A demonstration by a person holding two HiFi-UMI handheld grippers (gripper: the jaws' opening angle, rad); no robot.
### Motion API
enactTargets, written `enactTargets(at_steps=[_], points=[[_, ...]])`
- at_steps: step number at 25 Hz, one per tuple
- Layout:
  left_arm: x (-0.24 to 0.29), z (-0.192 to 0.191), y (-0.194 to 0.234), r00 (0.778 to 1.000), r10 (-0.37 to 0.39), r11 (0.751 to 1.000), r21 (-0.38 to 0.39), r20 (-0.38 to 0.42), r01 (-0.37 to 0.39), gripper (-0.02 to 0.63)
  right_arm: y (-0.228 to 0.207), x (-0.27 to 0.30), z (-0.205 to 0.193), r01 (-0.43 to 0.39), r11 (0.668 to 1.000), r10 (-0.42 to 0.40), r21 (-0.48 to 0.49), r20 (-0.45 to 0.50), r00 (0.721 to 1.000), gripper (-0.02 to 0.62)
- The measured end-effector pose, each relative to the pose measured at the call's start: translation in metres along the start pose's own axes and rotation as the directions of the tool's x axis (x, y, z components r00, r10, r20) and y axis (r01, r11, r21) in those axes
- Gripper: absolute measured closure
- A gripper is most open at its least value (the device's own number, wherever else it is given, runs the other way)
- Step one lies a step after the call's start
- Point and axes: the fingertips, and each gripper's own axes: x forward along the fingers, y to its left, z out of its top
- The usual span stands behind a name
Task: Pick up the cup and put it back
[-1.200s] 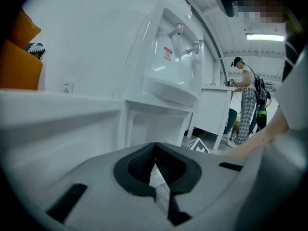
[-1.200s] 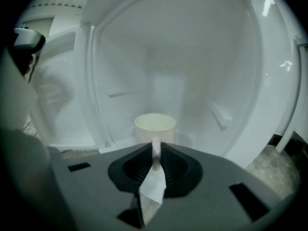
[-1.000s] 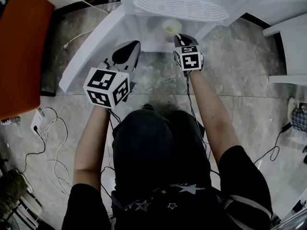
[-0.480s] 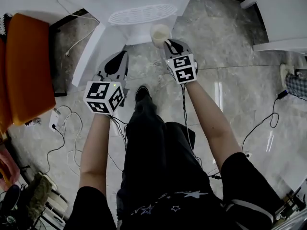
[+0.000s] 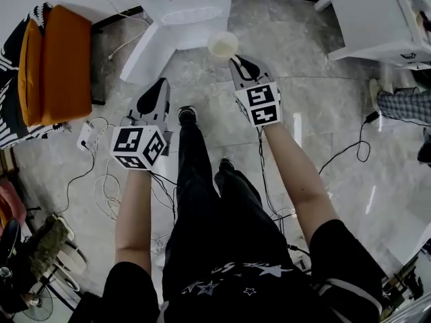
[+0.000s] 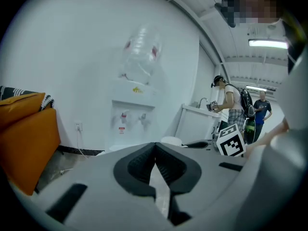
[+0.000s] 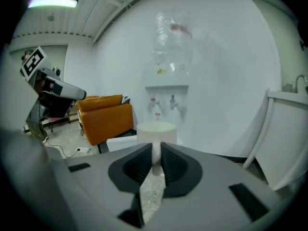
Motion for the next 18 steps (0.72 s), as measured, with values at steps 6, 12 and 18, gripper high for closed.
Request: enactTargets(at_steps=[6, 12, 18], points=[[-0.087, 0.067, -0.069, 1.0, 0.009, 1.0, -0.022, 0.02, -0.009, 0.597, 0.013, -0.121, 0.08, -0.024, 0.999, 0.025, -0.023, 0.038, 0.999, 0.548], [-0.126, 0.115, -0.106, 0.999, 0.018, 1.0, 0.014, 0.037, -0.018, 0.597, 0.014, -0.193, 0.144, -0.013, 0.999, 0.018, -0.048, 0.093, 0.996, 0.548], [-0.152, 0.123, -0.12, 0.998, 0.014, 1.0, -0.007, 0.056, -0.014, 0.597, 0.021, -0.229, 0.166, 0.019, 0.999, -0.012, -0.051, 0.131, 0.991, 0.547]])
